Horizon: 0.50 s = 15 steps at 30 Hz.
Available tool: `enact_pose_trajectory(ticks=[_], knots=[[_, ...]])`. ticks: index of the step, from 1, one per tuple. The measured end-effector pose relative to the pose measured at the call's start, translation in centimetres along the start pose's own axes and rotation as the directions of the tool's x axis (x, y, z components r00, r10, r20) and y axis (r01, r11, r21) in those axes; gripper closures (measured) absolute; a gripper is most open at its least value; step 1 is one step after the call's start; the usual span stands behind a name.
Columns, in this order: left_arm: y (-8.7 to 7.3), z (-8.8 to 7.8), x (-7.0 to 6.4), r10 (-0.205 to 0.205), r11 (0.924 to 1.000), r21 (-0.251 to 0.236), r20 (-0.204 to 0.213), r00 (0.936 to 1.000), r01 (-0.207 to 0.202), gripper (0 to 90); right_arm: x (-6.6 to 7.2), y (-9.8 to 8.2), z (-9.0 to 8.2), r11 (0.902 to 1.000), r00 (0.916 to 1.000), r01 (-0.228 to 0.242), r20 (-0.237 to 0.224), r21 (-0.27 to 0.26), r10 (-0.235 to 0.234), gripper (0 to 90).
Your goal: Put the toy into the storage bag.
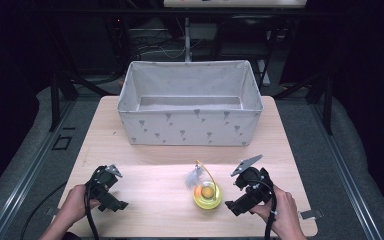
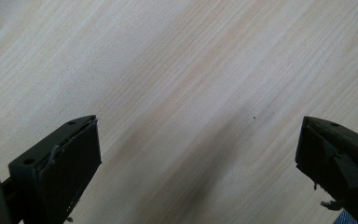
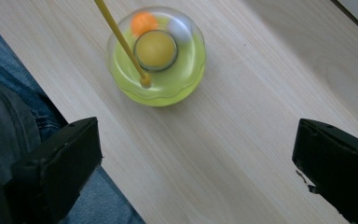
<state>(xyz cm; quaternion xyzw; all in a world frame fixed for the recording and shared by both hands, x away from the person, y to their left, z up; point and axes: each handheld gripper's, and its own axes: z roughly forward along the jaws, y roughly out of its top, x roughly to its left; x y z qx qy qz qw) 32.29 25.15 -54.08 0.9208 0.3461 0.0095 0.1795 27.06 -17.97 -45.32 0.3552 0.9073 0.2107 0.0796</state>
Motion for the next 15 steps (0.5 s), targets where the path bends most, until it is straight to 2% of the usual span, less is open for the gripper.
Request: enact_pose_trajectory(ticks=[2, 9, 15], knots=[[0.0, 0.0, 0.1, -0.002, 1.0000, 0.002, 0.001, 1.0000, 0.002, 0.1, 0.2, 0.6, 0.1, 0.9998, 0.9997, 0.020, 0.012, 0.007, -0.020, 0.0], [0.0, 0.0, 0.1, -0.003, 1.0000, 0.001, 0.002, 1.0000, 0.003, 0.1, 0.8, 2.1, 0.3, 0.9980, 0.9980, 0.063, -0.005, 0.002, -0.063, 0.0], [0.0, 0.1, 0.1, -0.007, 1.0000, 0.004, 0.004, 1.0000, 0.007, 0.1, 1.3, 3.0, 0.4, 0.9966, 0.9964, 0.081, -0.023, -0.014, -0.081, 0.0]])
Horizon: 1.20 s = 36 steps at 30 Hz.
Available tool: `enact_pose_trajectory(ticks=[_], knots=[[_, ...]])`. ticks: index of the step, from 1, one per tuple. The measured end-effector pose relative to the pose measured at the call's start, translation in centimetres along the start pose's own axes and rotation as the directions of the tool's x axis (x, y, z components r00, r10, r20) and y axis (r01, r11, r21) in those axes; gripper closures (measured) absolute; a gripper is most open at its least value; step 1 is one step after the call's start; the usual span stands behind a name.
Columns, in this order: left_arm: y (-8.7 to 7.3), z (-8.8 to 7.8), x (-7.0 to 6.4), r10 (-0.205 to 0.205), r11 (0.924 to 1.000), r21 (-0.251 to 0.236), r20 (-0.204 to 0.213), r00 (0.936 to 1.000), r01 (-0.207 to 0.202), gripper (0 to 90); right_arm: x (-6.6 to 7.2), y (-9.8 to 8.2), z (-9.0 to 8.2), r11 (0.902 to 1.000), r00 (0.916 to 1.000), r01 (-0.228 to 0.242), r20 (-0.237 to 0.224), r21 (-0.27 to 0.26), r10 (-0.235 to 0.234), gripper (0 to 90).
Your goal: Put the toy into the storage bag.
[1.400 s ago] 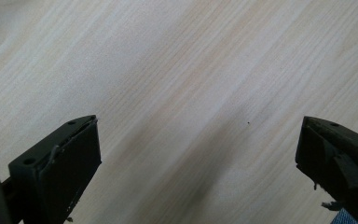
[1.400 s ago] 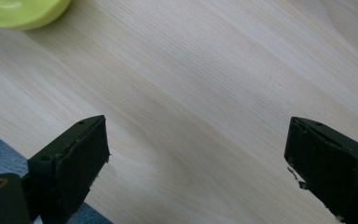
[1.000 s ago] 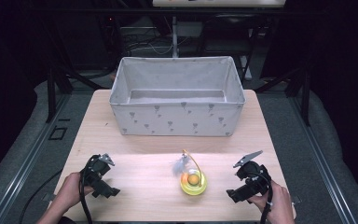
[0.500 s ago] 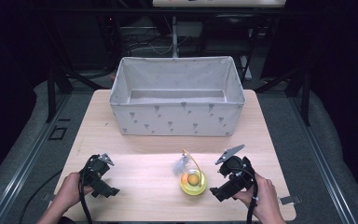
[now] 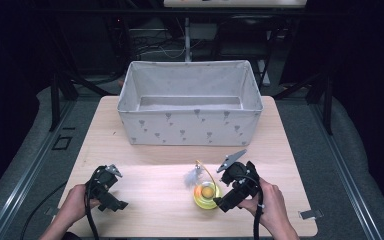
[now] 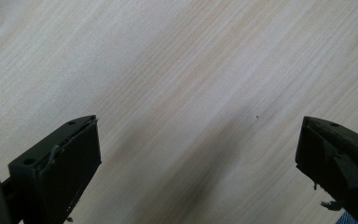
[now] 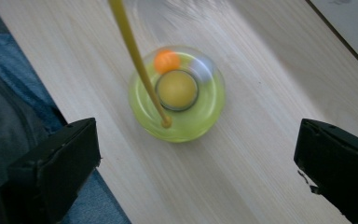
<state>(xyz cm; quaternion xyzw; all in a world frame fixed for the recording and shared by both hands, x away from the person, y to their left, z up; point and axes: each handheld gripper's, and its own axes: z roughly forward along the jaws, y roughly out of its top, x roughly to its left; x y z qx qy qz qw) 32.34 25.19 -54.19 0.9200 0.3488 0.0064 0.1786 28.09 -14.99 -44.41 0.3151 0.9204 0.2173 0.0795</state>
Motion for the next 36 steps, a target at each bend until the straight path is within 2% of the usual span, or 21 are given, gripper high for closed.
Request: enact_pose_trajectory(ticks=[2, 6, 10, 11, 15, 17, 19, 20, 21, 25, 36], knots=[[0.0, 0.0, 0.0, -0.002, 1.0000, 0.000, 0.000, 1.0000, 0.002, 0.1, 0.2, 0.7, 0.1, 0.9996, 0.9996, 0.027, -0.011, 0.009, -0.027, 1.6], [0.0, 0.0, 0.0, 0.000, 1.0000, 0.001, 0.001, 1.0000, 0.000, 0.1, 0.4, 1.1, 0.2, 0.9991, 0.9991, 0.039, -0.017, 0.013, -0.039, 3.0], [0.0, 0.1, 0.0, -0.001, 1.0000, 0.003, 0.003, 1.0000, 0.001, 0.1, 0.5, 1.6, 0.3, 0.9989, 0.9988, 0.046, -0.014, 0.009, -0.046, 8.5], [0.0, 0.1, 0.0, -0.001, 1.0000, 0.002, 0.003, 1.0000, 0.001, 0.1, 0.5, 1.7, 0.3, 0.9989, 0.9987, 0.046, -0.021, 0.000, -0.046, 11.5], [0.0, 0.1, -0.1, 0.003, 0.9999, 0.011, 0.002, 1.0000, -0.003, 0.1, 1.0, 1.9, 0.1, 0.9976, 0.9972, 0.070, -0.026, -0.008, -0.070, 37.9], [0.0, 0.2, -0.1, 0.006, 0.9999, 0.013, 0.004, 1.0000, -0.006, 0.1, 1.0, 1.9, -0.1, 0.9969, 0.9966, 0.078, -0.028, -0.008, -0.078, 41.0], [0.0, 0.2, -0.2, 0.008, 0.9998, 0.018, 0.003, 1.0000, -0.008, 0.1, 1.2, 2.0, -0.1, 0.9961, 0.9960, 0.088, -0.021, 0.013, -0.088, 49.5], [0.0, 0.3, -0.2, 0.009, 0.9998, 0.018, 0.004, 0.9999, -0.009, 0.1, 1.4, 2.1, -0.1, 0.9967, 0.9964, 0.081, -0.024, 0.008, -0.081, 52.1], [0.1, 0.2, -0.2, 0.013, 0.9997, 0.022, 0.006, 0.9999, -0.014, 0.1, 1.5, 2.2, -0.1, 0.9956, 0.9957, 0.089, -0.025, 0.029, -0.089, 56.4], [0.0, 0.3, -0.2, 0.008, 0.9998, 0.020, 0.004, 1.0000, -0.008, 0.2, 1.6, 2.5, -0.4, 0.9946, 0.9957, 0.093, -0.009, 0.047, -0.092, 63.3], [0.0, 0.2, -0.2, 0.007, 0.9997, 0.023, 0.004, 1.0000, -0.007, 0.1, 1.7, 3.2, -0.2, 0.9934, 0.9954, 0.095, -0.007, 0.063, -0.095, 73.3]])
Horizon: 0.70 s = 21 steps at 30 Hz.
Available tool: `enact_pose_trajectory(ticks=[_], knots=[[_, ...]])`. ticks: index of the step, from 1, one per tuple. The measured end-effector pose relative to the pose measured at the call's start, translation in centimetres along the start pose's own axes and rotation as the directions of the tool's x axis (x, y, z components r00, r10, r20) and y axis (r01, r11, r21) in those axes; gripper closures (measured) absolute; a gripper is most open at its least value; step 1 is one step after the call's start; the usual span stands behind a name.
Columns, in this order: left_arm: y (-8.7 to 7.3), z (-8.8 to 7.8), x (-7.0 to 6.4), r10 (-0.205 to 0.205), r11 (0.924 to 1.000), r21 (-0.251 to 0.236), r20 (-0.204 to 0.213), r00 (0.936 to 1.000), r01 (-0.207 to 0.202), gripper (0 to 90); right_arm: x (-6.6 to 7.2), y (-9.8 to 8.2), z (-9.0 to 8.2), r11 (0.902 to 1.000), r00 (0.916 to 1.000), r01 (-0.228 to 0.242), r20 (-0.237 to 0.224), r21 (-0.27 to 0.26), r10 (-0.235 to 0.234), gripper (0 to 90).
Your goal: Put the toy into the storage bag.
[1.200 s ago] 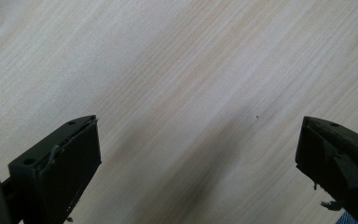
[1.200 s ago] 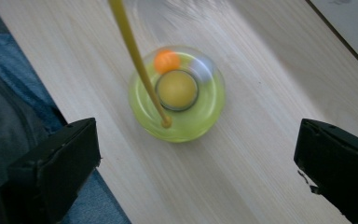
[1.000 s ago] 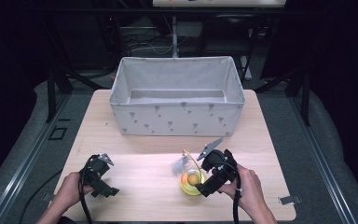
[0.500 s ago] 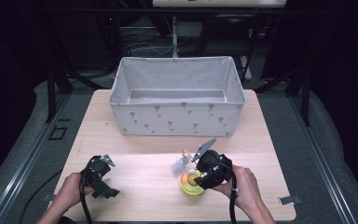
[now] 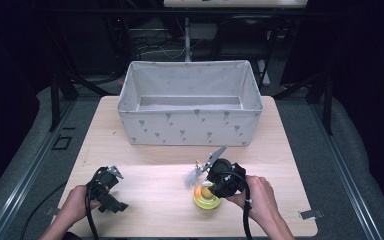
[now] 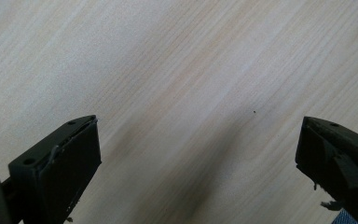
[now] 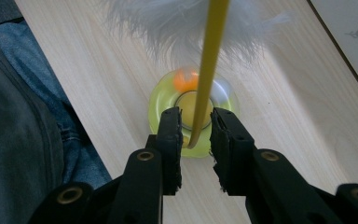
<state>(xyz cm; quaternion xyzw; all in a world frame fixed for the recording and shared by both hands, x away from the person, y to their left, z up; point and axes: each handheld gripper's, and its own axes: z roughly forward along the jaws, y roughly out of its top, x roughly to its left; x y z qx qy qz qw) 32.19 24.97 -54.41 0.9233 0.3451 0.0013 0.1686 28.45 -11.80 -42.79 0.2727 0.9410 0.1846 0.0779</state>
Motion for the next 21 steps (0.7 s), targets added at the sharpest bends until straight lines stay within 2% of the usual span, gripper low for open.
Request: enact_pose_trajectory(ticks=[4, 8, 21], knots=[[0.02, 0.01, 0.00, 0.002, 1.0000, 0.003, -0.001, 1.0000, -0.002, 0.2, 0.01, -0.04, 0.15, 0.9999, 1.0000, 0.003, -0.006, 0.014, -0.003, 76.9], [0.03, 0.06, -0.03, 0.005, 1.0000, 0.007, 0.000, 1.0000, -0.005, 0.2, 0.09, -0.04, 0.13, 1.0000, 0.9999, 0.007, -0.009, 0.006, -0.007, 86.9], [0.05, 0.08, 0.01, -0.001, 1.0000, 0.009, -0.001, 1.0000, 0.001, 0.2, 0.26, 0.16, -0.03, 0.9998, 0.9999, 0.013, 0.002, -0.016, -0.013, 88.2]])
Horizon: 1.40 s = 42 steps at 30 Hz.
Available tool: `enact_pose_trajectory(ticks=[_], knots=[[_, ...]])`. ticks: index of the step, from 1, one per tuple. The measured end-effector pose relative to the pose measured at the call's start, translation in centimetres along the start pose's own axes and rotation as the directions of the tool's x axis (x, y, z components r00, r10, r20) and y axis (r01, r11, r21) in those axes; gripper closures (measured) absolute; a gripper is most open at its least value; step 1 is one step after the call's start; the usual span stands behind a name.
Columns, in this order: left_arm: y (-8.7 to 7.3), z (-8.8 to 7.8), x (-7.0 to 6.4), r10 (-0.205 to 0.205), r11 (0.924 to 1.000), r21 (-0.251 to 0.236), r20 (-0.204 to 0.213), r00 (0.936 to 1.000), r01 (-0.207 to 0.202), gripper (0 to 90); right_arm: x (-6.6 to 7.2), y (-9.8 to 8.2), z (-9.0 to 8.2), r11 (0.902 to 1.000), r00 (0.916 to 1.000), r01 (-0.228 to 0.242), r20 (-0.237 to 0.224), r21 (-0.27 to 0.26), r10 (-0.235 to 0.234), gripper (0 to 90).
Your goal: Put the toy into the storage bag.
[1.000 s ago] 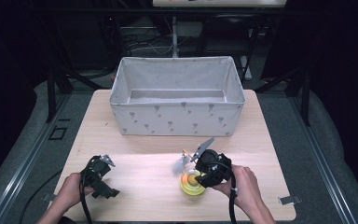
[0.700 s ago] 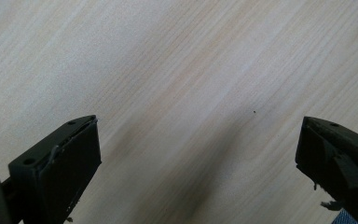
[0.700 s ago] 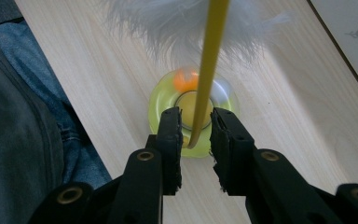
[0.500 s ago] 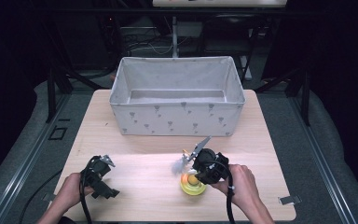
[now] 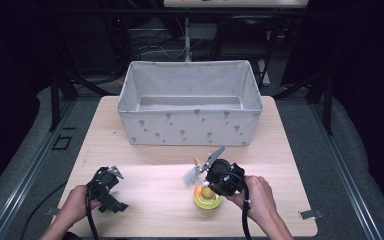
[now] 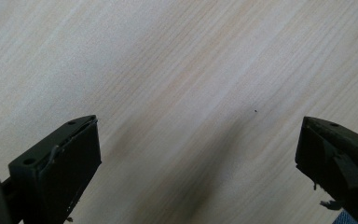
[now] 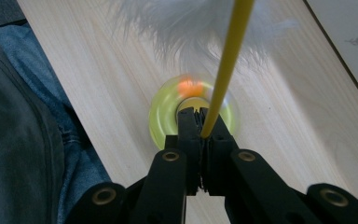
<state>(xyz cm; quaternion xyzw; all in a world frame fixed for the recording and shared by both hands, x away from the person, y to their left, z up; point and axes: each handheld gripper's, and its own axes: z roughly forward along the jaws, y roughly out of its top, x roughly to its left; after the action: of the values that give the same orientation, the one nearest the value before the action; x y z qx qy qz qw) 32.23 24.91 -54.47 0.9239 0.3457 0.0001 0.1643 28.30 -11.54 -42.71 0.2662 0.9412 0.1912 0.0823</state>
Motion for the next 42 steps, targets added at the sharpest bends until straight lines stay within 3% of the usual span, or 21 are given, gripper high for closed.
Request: enact_pose_trajectory(ticks=[8, 10, 22, 42], knots=[[0.0, 0.1, -0.2, 0.006, 1.0000, 0.006, -0.001, 1.0000, -0.006, 0.2, -0.1, 0.1, -0.8, 1.0000, 0.9999, 0.001, 0.012, 0.000, -0.001, 88.3], [0.2, 0.1, -0.3, 0.008, 1.0000, 0.002, -0.002, 1.0000, -0.008, 0.2, -0.3, 0.2, -1.2, 0.9997, 1.0000, -0.005, 0.005, -0.024, 0.005, 88.3], [0.2, 0.2, -0.3, 0.000, 0.9999, 0.011, -0.003, 1.0000, 0.000, 0.2, -0.7, 0.8, -2.3, 0.9990, 0.9996, -0.005, 0.028, -0.045, 0.006, 88.2], [0.3, 0.4, -0.1, 0.000, 0.9999, 0.012, 0.004, 1.0000, 0.000, 0.2, -3.3, 1.5, -3.3, 0.9984, 0.9984, -0.045, 0.034, -0.036, 0.046, 88.2]])
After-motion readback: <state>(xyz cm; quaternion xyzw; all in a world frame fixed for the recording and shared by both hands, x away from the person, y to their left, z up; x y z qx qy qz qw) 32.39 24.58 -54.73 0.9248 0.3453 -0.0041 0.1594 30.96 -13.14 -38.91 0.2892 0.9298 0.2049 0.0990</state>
